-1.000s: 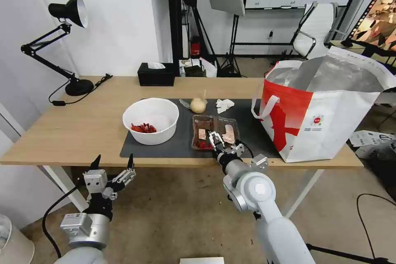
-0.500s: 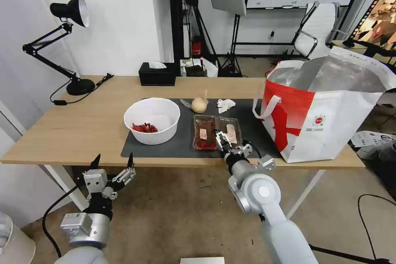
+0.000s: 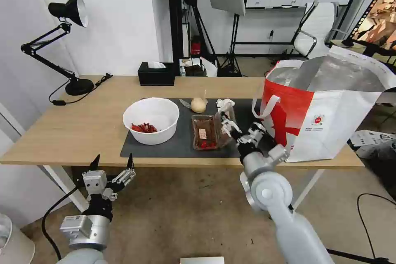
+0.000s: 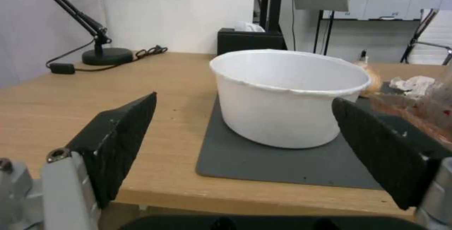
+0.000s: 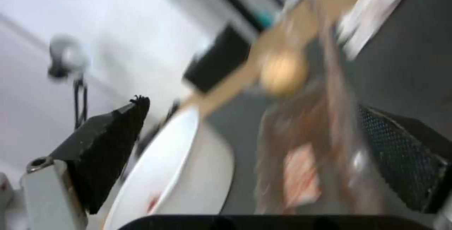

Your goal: Pick up the trash from the table and place it into the takeout bag.

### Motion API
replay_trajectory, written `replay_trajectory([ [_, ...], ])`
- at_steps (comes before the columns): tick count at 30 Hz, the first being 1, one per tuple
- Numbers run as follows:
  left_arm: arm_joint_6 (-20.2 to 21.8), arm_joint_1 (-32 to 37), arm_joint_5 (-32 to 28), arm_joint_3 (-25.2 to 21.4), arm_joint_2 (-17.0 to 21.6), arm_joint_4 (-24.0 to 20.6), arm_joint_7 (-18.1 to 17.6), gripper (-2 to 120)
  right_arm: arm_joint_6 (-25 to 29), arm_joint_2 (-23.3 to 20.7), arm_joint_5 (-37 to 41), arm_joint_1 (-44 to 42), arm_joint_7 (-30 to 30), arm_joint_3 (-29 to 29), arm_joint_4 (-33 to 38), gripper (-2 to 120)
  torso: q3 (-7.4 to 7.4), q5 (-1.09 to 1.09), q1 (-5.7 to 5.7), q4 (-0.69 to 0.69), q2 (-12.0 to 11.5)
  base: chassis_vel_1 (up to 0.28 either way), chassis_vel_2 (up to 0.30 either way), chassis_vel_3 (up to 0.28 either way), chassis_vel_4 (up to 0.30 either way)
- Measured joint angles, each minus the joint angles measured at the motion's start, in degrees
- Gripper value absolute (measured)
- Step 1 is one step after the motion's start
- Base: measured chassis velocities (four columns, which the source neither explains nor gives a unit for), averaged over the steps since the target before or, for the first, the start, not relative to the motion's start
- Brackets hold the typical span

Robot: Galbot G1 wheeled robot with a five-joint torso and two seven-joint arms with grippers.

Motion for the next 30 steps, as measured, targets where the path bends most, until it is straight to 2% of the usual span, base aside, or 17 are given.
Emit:
replay_trajectory([
  [3, 0.0, 0.2, 0.0, -0.1, -0.1, 0.0, 0.0, 100, -2.9, 1.7, 3.9, 1.8, 3.3, -1.4, -1.6, 100, 0.00, 0.00, 0.00, 0.01, 0.0, 0.000, 0.000, 0.000, 0.000],
  [7, 0.0, 0.7, 0.1, -0.3, -0.1, -0.4, 0.0, 100, -7.3, 5.3, 9.3, 4.0, 10.8, -1.8, -4.6, 100, 0.00, 0.01, 0.00, 0.02, 0.0, 0.000, 0.000, 0.000, 0.000],
  [16, 0.0, 0.8, 0.1, -0.3, 0.0, -0.9, -0.1, 100, -6.8, 4.4, 12.1, 4.9, 12.8, -1.2, -4.5, 100, -0.01, 0.01, -0.01, 0.00, 0.0, 0.000, 0.000, 0.000, 0.000],
  [21, 0.0, 0.8, -0.2, -0.3, 0.1, -1.0, -0.1, 100, -5.4, 3.7, 10.6, 5.3, 10.6, -1.2, -3.7, 100, 0.00, 0.01, -0.01, 0.00, 0.0, 0.000, 0.000, 0.000, 0.000],
  [22, 0.0, 0.8, -0.4, -0.3, 0.1, -1.1, -0.1, 100, -4.5, 3.1, 7.2, 5.7, 8.1, -1.9, -3.4, 100, 0.00, 0.01, 0.00, -0.01, 0.0, 0.000, 0.000, 0.000, 0.000],
  [24, 0.0, 0.6, -0.5, -0.5, 0.2, -1.2, -0.1, 100, -3.4, 0.9, -6.1, 7.5, 1.5, -4.6, -4.2, 100, -0.01, 0.01, -0.01, 0.00, 0.0, 0.000, 0.000, 0.000, 0.000],
  [25, 0.0, 0.6, -0.5, -0.5, 0.2, -1.2, -0.1, 100, -3.4, 0.9, -6.1, 7.5, 1.5, -4.6, -4.2, 100, -0.01, 0.01, -0.01, 0.00, 0.0, 0.000, 0.000, 0.000, 0.000],
  [27, 0.0, 0.5, -0.6, -0.5, 0.2, -1.2, -0.1, 100, -3.4, -2.1, -19.1, 10.5, -3.6, -7.8, -7.0, 94, 0.00, 0.01, -0.01, 0.02, 0.0, 0.000, 0.000, 0.000, 0.000],
  [29, 0.0, 0.5, -0.6, -0.5, 0.2, -1.2, -0.1, 100, -3.5, -2.7, -21.3, 11.2, -4.4, -8.4, -7.8, 92, 0.00, 0.01, -0.01, 0.01, 0.0, 0.000, 0.000, 0.000, 0.000],
  [30, 0.0, 0.4, -0.7, -0.4, 0.2, -1.2, -0.1, 100, -3.8, -4.6, -28.2, 13.6, -7.7, -9.8, -10.7, 84, 0.00, 0.02, 0.00, 0.00, 0.0, 0.000, 0.000, 0.000, 0.000],
])
